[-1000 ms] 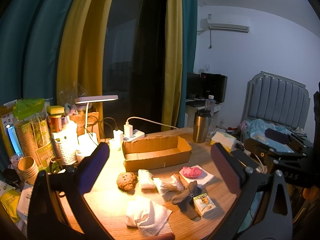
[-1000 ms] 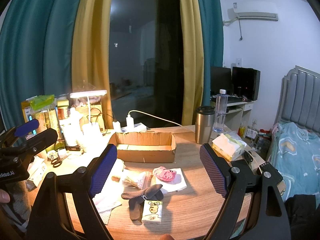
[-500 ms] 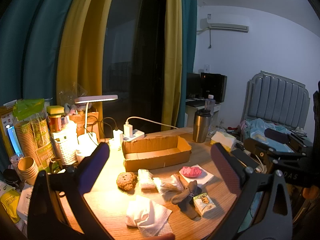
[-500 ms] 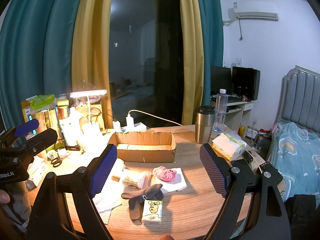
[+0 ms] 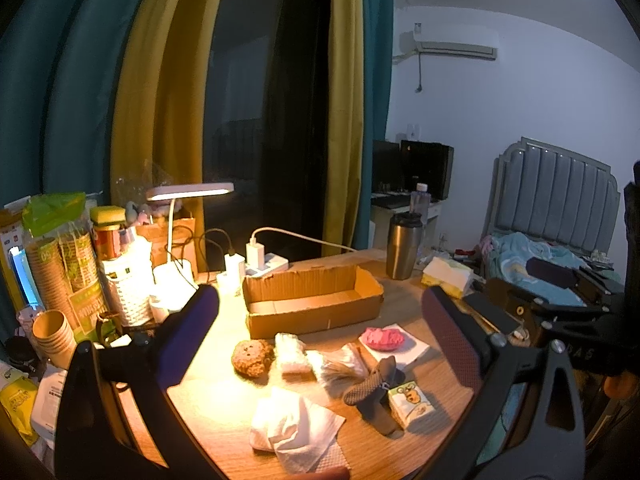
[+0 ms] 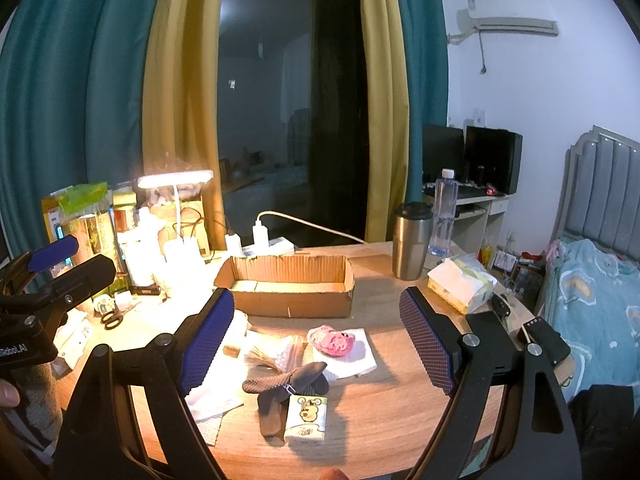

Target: Organize soft objects

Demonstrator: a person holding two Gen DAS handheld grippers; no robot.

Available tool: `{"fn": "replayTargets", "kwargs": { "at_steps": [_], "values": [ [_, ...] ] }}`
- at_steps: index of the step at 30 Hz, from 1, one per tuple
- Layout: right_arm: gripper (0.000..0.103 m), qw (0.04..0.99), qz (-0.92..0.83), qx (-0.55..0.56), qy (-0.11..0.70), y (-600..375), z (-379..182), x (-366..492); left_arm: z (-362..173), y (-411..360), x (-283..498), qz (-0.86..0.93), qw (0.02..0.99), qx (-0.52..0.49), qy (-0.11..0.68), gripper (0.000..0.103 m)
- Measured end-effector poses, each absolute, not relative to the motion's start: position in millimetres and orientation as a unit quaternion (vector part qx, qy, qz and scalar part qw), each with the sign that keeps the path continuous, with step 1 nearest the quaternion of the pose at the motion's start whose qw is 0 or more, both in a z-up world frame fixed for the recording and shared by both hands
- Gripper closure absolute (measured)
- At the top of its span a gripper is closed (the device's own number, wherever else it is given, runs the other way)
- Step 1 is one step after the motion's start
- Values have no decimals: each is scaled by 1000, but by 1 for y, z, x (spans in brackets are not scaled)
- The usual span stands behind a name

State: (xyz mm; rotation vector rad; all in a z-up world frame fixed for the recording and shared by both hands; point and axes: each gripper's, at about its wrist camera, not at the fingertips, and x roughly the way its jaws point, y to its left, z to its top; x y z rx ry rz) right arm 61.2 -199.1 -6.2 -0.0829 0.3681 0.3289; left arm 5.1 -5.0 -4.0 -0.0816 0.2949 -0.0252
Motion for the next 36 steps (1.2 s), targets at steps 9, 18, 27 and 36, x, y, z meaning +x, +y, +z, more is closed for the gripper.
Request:
{"fn": "replayTargets", "kwargs": {
  "at_steps": [9,18,27,36],
  "values": [
    [16,955,159,-49,245,-194,-49,87,-50,8,33,-4,976,-50,214,2],
    [16,936,154,-61,311,-189,-97,111,-106,16,55,0,957,-53,284,2],
    [16,916,161,-69,361,-184,-137,128,-156,15,75,2,936,-46,350,2],
    [16,896,172,-66,404,-182,-171,144,-190,10,90,-12,912,-38,408,15]
  ]
}}
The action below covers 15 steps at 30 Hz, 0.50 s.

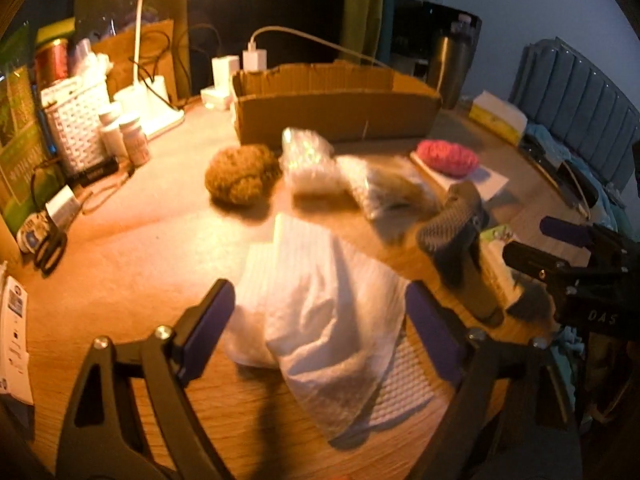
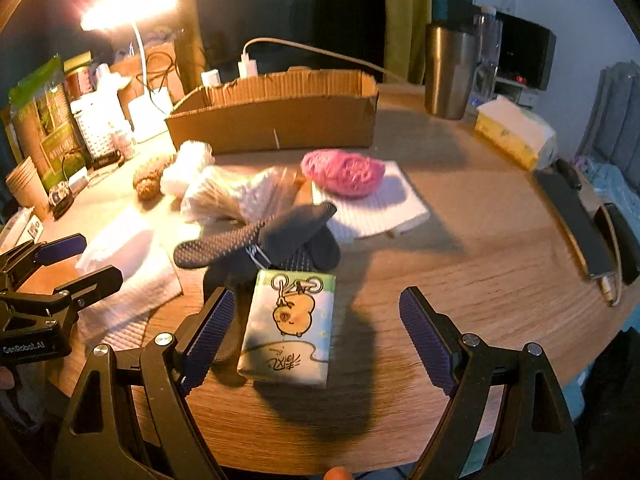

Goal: Organize soft objects
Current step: 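Grasp the cartoon tissue pack with the right gripper while the left gripper grasps the white tissue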

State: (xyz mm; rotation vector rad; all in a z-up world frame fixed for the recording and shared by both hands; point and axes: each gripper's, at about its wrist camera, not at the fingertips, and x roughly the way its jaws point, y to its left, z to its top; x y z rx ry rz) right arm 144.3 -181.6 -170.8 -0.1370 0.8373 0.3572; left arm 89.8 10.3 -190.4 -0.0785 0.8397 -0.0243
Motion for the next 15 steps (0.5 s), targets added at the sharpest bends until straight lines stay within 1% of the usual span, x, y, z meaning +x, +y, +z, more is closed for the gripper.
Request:
{"fn": "replayTargets", "kwargs": {
  "at_steps": [4,5,6,7,9,11,12,13,15],
  "values": [
    [16,890,184,-67,412,-179,-178,147,-201,10,95,-13,904,-34,426,18],
    [16,889,187,-67,413,-179,-179,147,-204,10,96,-15,902,-33,430,25],
    [19,887,189,-68,416,-178,-180,148,-206,9,97,-19,900,-33,435,34],
    [25,887,190,-68,416,-178,-181,148,-207,10,98,-21,898,-34,439,37],
    [32,885,193,-66,419,-179,-182,149,-207,11,98,-20,897,-31,441,41],
    [35,883,196,-65,421,-180,-183,149,-207,10,98,-21,896,-27,442,47],
    [38,882,200,-65,422,-180,-183,148,-206,9,97,-24,896,-24,442,51],
    [45,881,203,-66,422,-180,-184,148,-206,8,97,-28,895,-22,444,54],
    [54,880,205,-71,421,-179,-183,146,-205,4,96,-39,893,-18,448,67]
  ]
}}
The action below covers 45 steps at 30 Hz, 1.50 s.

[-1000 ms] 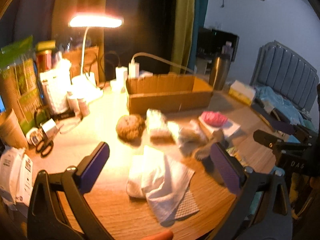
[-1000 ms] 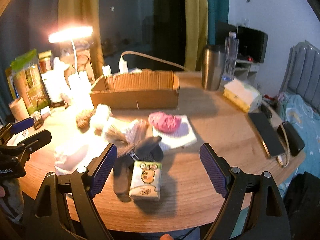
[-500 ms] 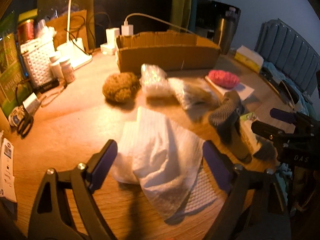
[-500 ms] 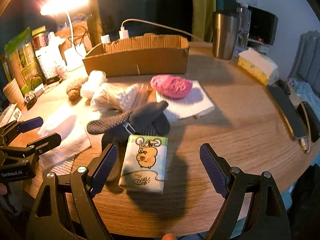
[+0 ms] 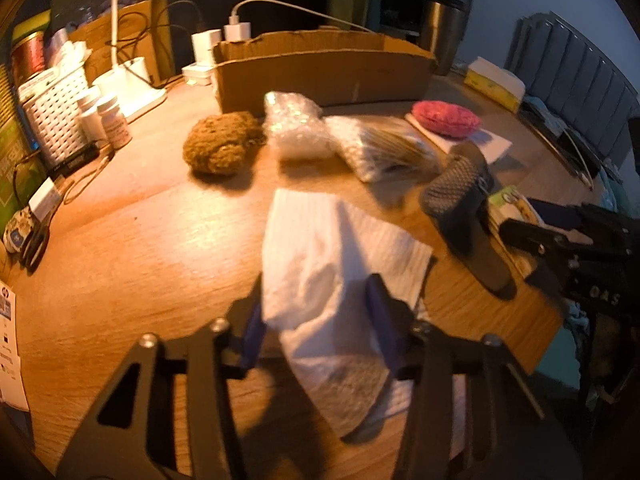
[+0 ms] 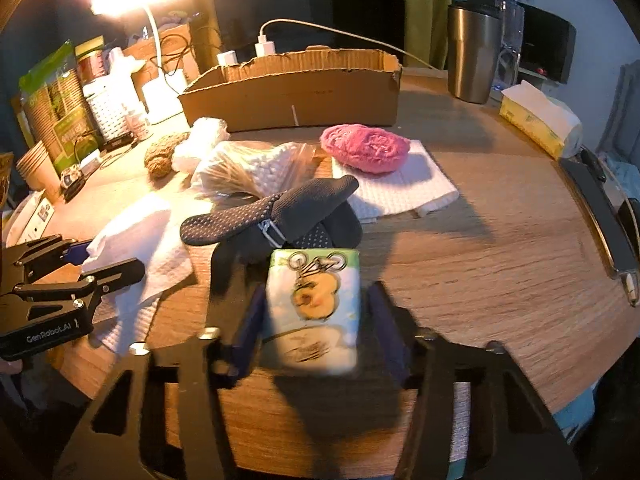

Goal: Organize soft objects
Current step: 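Grasp the cartoon tissue pack with the right gripper while the left gripper grasps the white tissue, then carry the tissue pack into the cardboard box with the right gripper while the left drops the white tissue in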

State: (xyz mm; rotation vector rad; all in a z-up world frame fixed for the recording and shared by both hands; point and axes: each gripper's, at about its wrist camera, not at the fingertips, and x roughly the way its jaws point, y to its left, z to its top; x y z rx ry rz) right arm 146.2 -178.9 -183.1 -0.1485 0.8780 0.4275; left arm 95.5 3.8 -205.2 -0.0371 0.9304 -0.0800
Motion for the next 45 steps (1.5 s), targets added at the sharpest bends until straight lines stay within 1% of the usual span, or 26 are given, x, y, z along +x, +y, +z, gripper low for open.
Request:
{"fn": "replayTargets", "kwargs": {
  "at_steps": [5,12,28,45],
  "values": [
    [55,888,204,-76,404,-184,-173,142,-200,-3,92,-50,894,-15,446,80],
    [55,898,202,-66,385,-195,-157,139,-178,-10,86,-57,905,-9,422,83],
    [55,918,206,-53,335,-205,-107,154,-111,-14,93,-64,936,-14,346,83],
    [55,930,204,-40,301,-219,-70,198,-60,-22,138,-71,953,-13,294,83]
  ]
}}
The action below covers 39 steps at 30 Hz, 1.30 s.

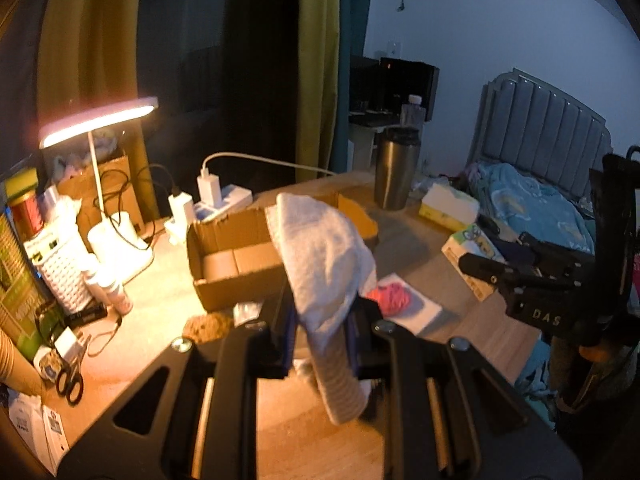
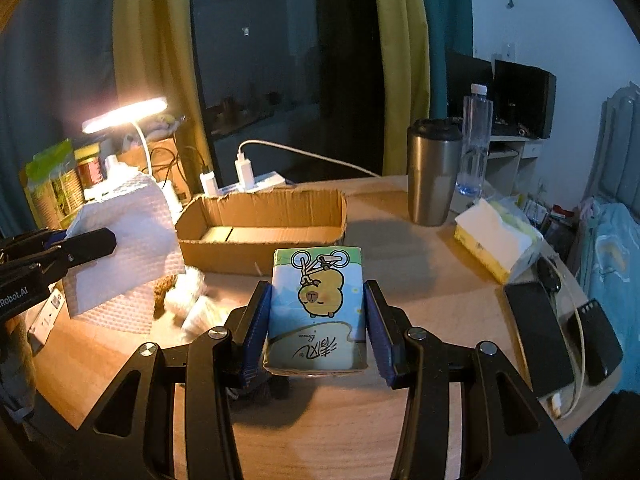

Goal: Organize soft objects
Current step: 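Carry the tissue pack into the cardboard box with the right gripper while the left drops the white tissue in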

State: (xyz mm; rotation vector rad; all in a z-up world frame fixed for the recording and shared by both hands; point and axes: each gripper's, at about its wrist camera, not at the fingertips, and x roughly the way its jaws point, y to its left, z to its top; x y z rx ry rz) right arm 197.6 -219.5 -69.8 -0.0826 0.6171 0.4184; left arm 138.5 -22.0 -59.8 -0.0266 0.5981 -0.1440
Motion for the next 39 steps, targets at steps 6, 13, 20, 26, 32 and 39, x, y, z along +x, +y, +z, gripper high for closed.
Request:
{"fn": "replayTargets", "kwargs": {
  "at_steps": [6,13,20,26,32,39],
  "values": [
    [55,929,215,-44,297,-216,-62,222,-50,-26,161,-69,957,-15,283,83],
    [55,928,228,-49,289,-210,-54,254,-41,-30,193,-63,961,-30,268,83],
    [55,929,234,-54,280,-202,-46,283,-40,-32,227,-58,963,-48,260,83],
    [55,929,241,-50,275,-196,-43,306,-44,-29,254,-51,963,-57,259,83],
    [55,925,251,-50,282,-185,-51,329,-55,-29,278,-49,960,-64,269,83],
    [55,918,259,-48,296,-175,-66,356,-83,-29,310,-46,951,-71,298,83]
  ]
}}
